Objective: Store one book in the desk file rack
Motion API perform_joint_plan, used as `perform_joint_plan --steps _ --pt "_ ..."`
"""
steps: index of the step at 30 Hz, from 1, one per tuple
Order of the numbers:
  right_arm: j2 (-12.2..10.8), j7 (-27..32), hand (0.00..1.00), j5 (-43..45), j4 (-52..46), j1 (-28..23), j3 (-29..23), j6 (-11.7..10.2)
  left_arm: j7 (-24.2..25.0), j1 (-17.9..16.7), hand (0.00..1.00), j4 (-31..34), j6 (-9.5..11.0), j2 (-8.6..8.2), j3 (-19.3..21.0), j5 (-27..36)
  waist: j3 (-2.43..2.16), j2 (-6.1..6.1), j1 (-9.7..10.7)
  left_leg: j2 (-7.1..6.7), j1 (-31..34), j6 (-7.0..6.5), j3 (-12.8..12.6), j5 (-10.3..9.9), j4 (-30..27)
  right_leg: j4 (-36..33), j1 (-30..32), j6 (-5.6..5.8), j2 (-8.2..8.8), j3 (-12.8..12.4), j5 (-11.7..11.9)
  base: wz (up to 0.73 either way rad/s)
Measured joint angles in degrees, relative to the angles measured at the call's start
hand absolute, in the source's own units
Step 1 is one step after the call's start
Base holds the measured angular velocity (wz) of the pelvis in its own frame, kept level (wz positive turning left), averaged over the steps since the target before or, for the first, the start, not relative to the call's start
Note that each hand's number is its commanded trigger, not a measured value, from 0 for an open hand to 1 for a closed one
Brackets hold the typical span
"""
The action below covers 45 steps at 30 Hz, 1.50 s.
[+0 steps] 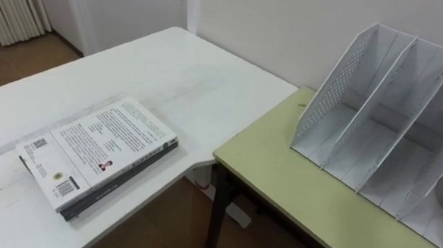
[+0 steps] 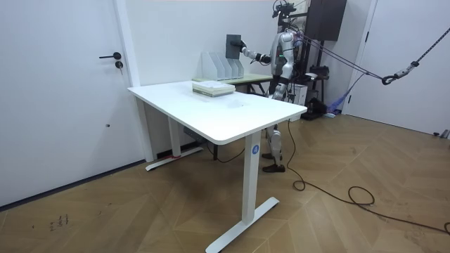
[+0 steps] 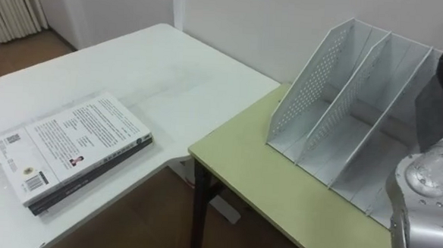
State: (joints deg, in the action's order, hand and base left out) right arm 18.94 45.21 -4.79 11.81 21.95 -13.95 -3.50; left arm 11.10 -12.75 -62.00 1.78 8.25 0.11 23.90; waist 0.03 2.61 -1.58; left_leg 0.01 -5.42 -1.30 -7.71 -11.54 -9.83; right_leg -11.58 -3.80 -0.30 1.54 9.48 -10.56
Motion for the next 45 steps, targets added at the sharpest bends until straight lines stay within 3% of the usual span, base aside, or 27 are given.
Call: perform_joint_plan --steps 15,22,31,45 --pt "1.6 -5.1 1.00 0.0 4.3 0.8 -1.5 3.3 2.1 -0.1 0.00 0.1 -1.5 0.08 2.1 -1.3 0.15 0.41 0.1 0.07 -0.1 0.00 -0.1 0.0 -0.6 -0.1 -0.3 -0.09 0.01 0.0 0.0 0.00" --pt "4.8 -5.5 1.00 -2.0 10.8 5.2 -1.5 3.7 3.2 -0.1 0.00 0.2 -1.5 0.48 3.1 -2.3 0.02 1.05 0.5 0.06 0.1 0.01 -0.1 0.0 -0.6 -0.1 -0.2 -0.09 -0.01 0.1 0.0 0.00" --pt "6.3 -7.3 1.00 -7.2 15.2 8.1 -1.2 3.9 2.8 -0.2 0.00 0.1 -1.7 1.76 2.8 -2.2 0.01 2.17 1.2 0.09 -0.3 0.01 0.0 0.0 -0.6 -0.2 -1.0 -0.11 -0.02 0.1 0.0 0.00" --pt "10.7 -8.3 1.00 -10.8 21.3 11.9 1.5 5.8 1.9 -0.1 0.00 0.2 -2.8 2.16 2.3 -2.4 -0.19 1.82 0.9 0.06 0.0 0.01 0.1 0.0 -0.7 -0.4 -0.9 -0.16 0.00 0.3 0.1 0.00"
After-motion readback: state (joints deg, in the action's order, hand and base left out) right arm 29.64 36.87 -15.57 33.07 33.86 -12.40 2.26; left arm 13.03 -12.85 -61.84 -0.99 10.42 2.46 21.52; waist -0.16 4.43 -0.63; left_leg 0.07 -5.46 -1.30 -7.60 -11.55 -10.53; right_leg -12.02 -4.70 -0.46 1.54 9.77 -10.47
